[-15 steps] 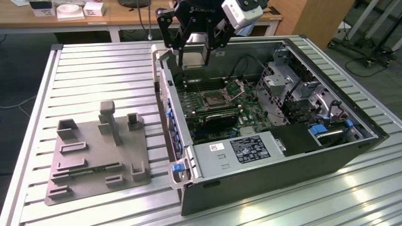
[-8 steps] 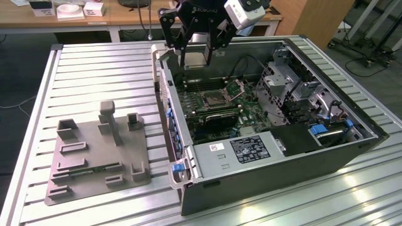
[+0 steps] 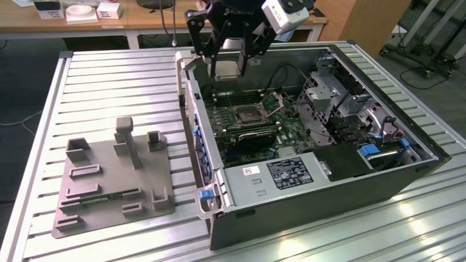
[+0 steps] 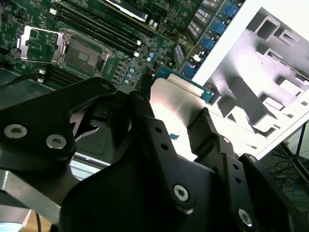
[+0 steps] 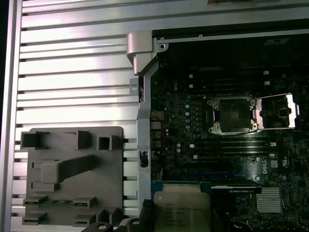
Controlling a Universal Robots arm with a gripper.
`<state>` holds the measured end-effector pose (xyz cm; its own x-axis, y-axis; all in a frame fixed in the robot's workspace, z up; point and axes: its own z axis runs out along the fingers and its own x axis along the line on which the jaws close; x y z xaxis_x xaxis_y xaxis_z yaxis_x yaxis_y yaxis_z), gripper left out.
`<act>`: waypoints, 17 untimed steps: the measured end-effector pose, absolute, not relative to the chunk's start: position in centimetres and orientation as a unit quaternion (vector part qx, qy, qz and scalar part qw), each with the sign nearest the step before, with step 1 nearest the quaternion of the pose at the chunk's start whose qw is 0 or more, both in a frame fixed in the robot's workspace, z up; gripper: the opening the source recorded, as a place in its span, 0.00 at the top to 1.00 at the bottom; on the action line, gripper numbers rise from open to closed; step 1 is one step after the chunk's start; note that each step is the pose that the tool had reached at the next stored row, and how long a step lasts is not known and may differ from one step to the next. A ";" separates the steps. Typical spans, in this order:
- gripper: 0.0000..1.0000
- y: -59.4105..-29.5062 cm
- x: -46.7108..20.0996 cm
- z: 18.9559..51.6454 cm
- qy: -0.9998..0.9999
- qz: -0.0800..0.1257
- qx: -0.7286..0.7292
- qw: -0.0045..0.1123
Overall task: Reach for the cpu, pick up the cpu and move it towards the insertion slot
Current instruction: 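Pick up the cpu and move it towards the insertion slot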
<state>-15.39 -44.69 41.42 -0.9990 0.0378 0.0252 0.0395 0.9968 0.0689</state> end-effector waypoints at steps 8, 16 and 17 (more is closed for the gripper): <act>0.46 -44.7 -15.2 41.4 -0.999 -0.035 -0.019 0.012; 0.46 -44.5 -15.0 41.3 -0.999 -0.035 -0.019 0.012; 0.46 -44.4 -15.0 41.3 -0.999 -0.035 -0.019 0.012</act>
